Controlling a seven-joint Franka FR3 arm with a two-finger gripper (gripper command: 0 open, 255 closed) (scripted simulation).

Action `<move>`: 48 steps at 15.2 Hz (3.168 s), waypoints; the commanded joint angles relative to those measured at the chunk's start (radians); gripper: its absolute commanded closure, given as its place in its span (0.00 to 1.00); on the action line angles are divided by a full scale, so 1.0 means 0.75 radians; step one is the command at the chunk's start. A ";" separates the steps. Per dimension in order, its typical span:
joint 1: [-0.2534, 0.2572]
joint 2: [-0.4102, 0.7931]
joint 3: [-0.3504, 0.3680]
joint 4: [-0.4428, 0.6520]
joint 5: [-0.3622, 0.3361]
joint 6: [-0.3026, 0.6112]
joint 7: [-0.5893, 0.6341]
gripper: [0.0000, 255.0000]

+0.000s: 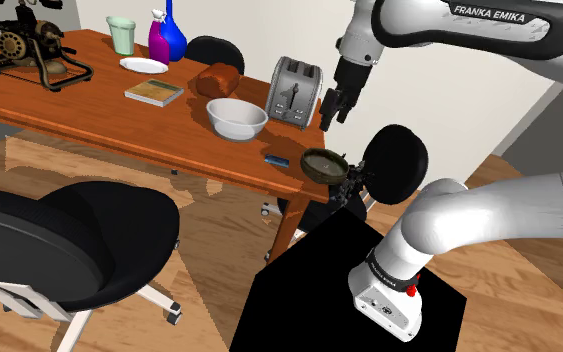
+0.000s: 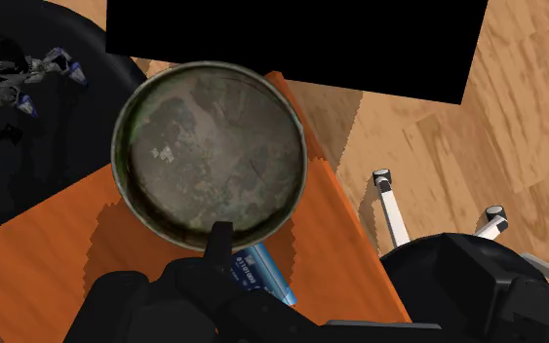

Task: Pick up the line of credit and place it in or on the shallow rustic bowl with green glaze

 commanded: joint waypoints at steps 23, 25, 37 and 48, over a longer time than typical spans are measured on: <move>0.939 0.492 -1.130 -0.414 0.588 1.615 -1.528 0.00; 1.040 0.530 -1.205 -0.399 0.656 1.653 -1.580 0.00; 1.193 0.575 -1.324 -0.376 0.753 1.697 -1.655 1.00; 1.048 0.545 -1.193 -0.375 0.656 1.642 -1.558 1.00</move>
